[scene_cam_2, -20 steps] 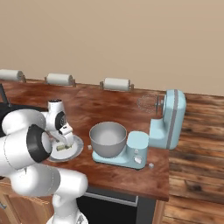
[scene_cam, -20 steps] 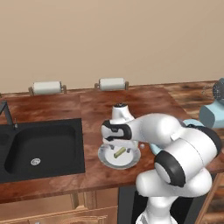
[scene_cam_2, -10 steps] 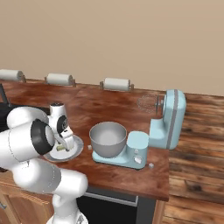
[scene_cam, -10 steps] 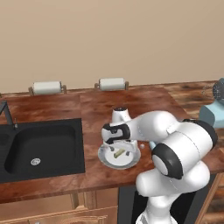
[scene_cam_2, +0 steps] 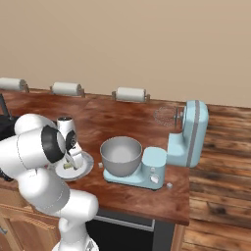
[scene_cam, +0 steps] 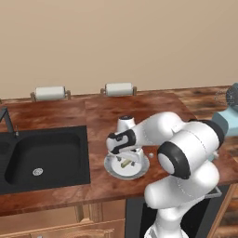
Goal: Add butter and sugar cubes to the stand mixer bowl and then turn on the stand mixer to begin making frosting.
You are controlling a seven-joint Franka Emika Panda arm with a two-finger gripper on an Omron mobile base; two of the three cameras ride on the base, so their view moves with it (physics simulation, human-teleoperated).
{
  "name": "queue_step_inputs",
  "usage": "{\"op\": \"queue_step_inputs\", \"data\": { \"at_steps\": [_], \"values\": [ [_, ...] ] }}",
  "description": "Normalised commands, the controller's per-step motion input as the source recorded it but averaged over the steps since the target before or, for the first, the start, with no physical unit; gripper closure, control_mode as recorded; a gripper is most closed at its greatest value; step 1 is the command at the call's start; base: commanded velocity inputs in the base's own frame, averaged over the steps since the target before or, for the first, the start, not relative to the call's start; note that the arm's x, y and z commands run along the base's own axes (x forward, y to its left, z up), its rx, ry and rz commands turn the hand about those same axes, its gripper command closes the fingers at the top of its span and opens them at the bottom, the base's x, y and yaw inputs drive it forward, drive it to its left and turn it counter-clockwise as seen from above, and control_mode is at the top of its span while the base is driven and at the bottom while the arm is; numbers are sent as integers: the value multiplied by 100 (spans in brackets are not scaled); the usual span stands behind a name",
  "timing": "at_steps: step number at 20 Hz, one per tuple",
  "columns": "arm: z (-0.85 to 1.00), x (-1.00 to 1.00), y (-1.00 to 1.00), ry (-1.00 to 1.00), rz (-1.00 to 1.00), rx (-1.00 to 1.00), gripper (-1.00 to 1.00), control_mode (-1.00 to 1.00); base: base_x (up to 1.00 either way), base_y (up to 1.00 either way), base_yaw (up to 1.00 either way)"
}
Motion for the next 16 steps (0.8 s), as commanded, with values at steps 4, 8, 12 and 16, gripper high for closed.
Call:
{"op": "queue_step_inputs", "data": {
  "at_steps": [4,8,12,16],
  "values": [
    [-11,0,0,0,0,-1,100,-100,0,0,0],
    [-20,0,0,-1,0,0,100,-100,0,0,0],
    [-29,0,0,-6,0,0,100,-100,0,0,0],
    [-6,0,-3,-5,0,1,100,-100,0,0,0]
  ]
}}
